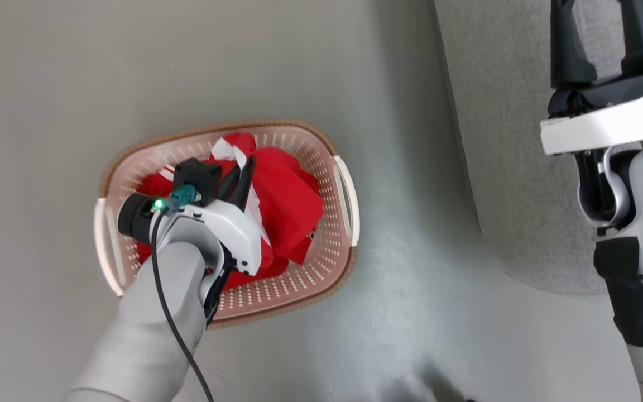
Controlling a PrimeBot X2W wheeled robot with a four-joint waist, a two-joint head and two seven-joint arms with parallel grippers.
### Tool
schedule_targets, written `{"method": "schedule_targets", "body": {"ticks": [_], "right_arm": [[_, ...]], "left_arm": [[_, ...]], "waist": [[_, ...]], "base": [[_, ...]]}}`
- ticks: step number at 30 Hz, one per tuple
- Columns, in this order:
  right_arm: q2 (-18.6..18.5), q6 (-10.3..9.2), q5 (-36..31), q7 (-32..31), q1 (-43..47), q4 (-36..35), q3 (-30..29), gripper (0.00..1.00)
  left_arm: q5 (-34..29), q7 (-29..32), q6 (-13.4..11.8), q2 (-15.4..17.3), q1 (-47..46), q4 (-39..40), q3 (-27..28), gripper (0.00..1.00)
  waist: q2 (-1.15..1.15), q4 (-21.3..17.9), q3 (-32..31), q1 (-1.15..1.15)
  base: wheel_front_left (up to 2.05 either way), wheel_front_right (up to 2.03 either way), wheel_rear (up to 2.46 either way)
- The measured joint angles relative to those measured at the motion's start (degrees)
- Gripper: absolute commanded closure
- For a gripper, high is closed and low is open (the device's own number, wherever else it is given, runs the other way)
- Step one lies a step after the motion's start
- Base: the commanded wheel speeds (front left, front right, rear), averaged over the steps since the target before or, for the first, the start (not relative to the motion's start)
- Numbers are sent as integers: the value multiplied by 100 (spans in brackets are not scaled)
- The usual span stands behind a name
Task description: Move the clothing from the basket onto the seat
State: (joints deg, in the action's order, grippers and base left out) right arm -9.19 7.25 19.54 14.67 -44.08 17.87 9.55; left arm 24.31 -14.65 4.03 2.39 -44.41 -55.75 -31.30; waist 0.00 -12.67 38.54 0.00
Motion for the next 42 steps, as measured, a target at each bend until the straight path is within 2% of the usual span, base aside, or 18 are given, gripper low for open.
{"method": "schedule_targets", "body": {"ticks": [11,20,31,42], "right_arm": [[-64,0,-3,-1,679,323,0,0],[-133,0,-10,-1,1277,530,-48,0],[-112,0,-45,-1,1794,684,-89,0],[-53,0,-45,-1,2138,728,-198,0]], "left_arm": [[-434,0,103,-8,899,1071,482,100],[-627,0,202,-16,1273,1959,739,100],[-981,-1,298,-13,1281,3036,990,100],[-1011,-8,307,94,788,3895,991,100]], "waist": [[0,365,-1143,0],[0,760,-2008,0],[0,1091,-2767,0],[0,1211,-3089,0]], "base": [[0,0,0],[0,0,0],[0,0,0],[0,0,0]]}}
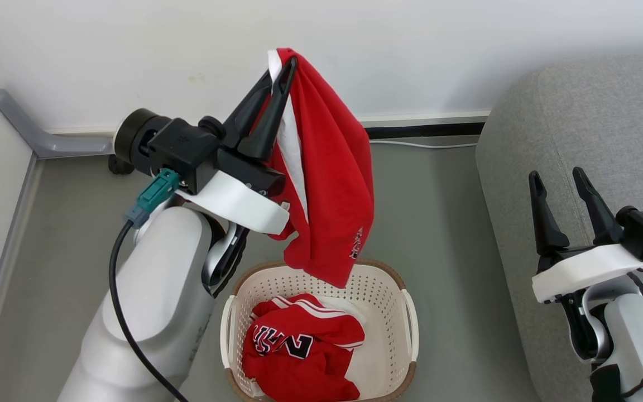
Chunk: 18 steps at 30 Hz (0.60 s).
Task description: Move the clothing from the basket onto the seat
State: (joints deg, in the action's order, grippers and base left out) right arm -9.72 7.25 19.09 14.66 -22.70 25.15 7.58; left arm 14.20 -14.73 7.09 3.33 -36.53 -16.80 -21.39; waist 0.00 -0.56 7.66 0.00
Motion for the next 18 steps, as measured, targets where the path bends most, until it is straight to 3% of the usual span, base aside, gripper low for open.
{"method": "schedule_targets", "body": {"ticks": [10,13,14,18], "right_arm": [[26,0,40,0,25,-76,136,0],[41,0,221,0,-74,-357,626,0],[33,0,345,0,-230,-587,1106,0],[-10,0,662,0,-576,-895,2059,0]], "left_arm": [[47,0,0,53,-170,135,-100,100],[47,0,35,38,-181,143,-156,100],[47,0,36,18,-182,146,-170,100],[53,0,36,-21,-186,159,-225,100]], "waist": [[0,-16,9,0],[0,-17,51,0],[0,-13,71,0],[0,26,84,0]], "base": [[0,0,0],[0,0,0],[0,0,0],[0,0,0]]}}
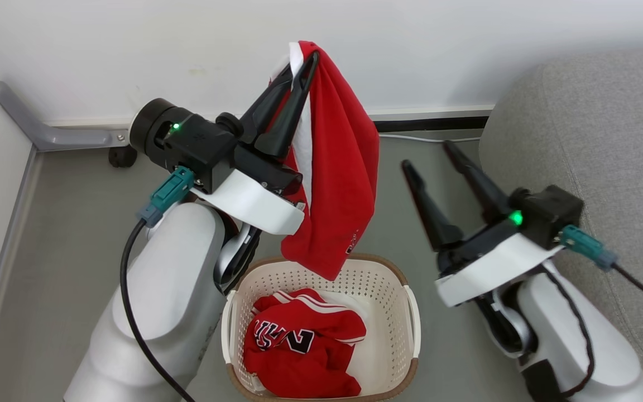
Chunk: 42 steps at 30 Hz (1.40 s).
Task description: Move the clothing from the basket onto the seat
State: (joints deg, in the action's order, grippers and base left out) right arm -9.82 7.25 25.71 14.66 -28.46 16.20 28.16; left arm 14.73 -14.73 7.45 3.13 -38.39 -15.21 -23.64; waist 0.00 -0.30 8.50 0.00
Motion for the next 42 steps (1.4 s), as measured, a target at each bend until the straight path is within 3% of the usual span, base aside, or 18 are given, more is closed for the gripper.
{"method": "schedule_targets", "body": {"ticks": [6,15,16,17,18,25,27,42], "right_arm": [[-86,1,386,0,-370,-32,979,0],[-91,1,824,0,-960,737,2042,0],[-91,1,887,0,-1040,823,2154,9],[-86,1,929,0,-1111,881,2221,91],[-71,1,975,0,-1161,905,2230,100],[-81,1,1015,0,-1301,961,2169,100],[-93,1,1010,0,-1301,957,2084,100],[-144,1,736,0,-1172,558,1245,100]], "left_arm": [[10,0,0,-35,-23,8,-108,100],[201,0,0,-85,-76,62,-480,100],[210,0,0,-87,-76,62,-513,100],[212,0,0,-90,-76,62,-530,100],[233,0,0,-91,-76,60,-541,100],[259,0,0,-93,-74,53,-477,100],[282,0,0,-98,-71,52,-408,0],[293,0,0,-60,174,-207,-304,0]], "waist": [[0,94,6,0],[0,288,51,0],[0,309,53,0],[0,329,55,0],[0,345,56,0],[0,341,115,0],[0,308,132,0],[0,-66,220,0]], "base": [[0,0,0],[0,0,0],[0,0,0],[0,0,0],[0,0,0],[0,0,0],[0,0,0],[0,0,0]]}}
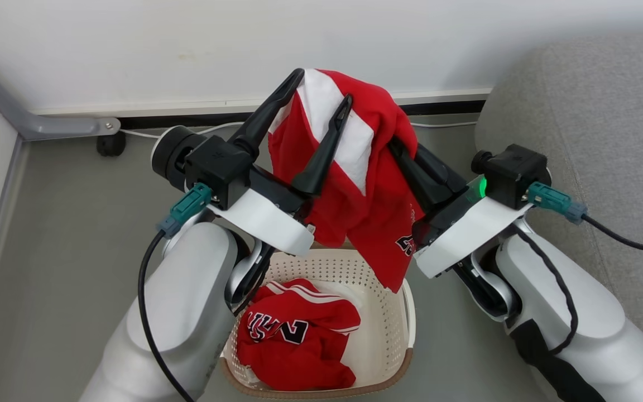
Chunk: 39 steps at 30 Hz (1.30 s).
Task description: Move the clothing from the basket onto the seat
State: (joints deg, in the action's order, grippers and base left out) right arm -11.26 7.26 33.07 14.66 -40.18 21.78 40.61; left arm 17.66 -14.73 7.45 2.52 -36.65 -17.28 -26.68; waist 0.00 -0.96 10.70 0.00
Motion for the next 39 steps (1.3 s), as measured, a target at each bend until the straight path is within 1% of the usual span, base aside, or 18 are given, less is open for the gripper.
{"method": "schedule_targets", "body": {"ticks": [5,10,14,15,16,17,18,28,31,33,39], "right_arm": [[7,0,-142,0,73,-201,-312,100],[10,0,-179,0,191,-269,-455,100],[15,0,-187,0,264,-294,-527,100],[15,0,-187,0,264,-294,-527,100],[19,0,-191,0,320,-305,-546,100],[25,0,-192,0,350,-307,-558,100],[25,0,-192,0,350,-307,-558,100],[45,0,-214,0,692,-455,-802,100],[14,0,-244,0,838,-602,-1051,100],[-30,0,-308,0,941,-732,-1290,100],[-11,0,-546,0,1339,-1107,-1962,100]], "left_arm": [[10,0,0,67,155,-80,27,0],[18,0,0,110,335,-96,74,0],[64,0,0,151,462,-102,66,0],[64,0,0,151,462,-102,66,0],[65,0,0,157,493,-99,64,0],[69,0,0,160,509,-94,65,0],[69,0,0,160,509,-94,65,0],[118,0,0,188,781,-48,53,0],[157,0,0,176,804,-30,-65,0],[199,0,0,155,788,-32,-207,0],[355,1,0,119,545,-141,-573,0]], "waist": [[0,-270,-13,0],[0,-660,-52,0],[0,-1046,-99,0],[0,-1046,-99,0],[0,-1255,-126,0],[0,-1363,-141,0],[0,-1363,-141,0],[0,-2505,-349,0],[0,-2817,-388,0],[0,-2956,-378,0],[0,-3094,-150,0]], "base": [[0,0,0],[0,0,0],[0,0,0],[0,0,0],[0,0,0],[0,0,0],[0,0,0],[0,0,0],[0,0,0],[0,0,0],[0,0,0]]}}
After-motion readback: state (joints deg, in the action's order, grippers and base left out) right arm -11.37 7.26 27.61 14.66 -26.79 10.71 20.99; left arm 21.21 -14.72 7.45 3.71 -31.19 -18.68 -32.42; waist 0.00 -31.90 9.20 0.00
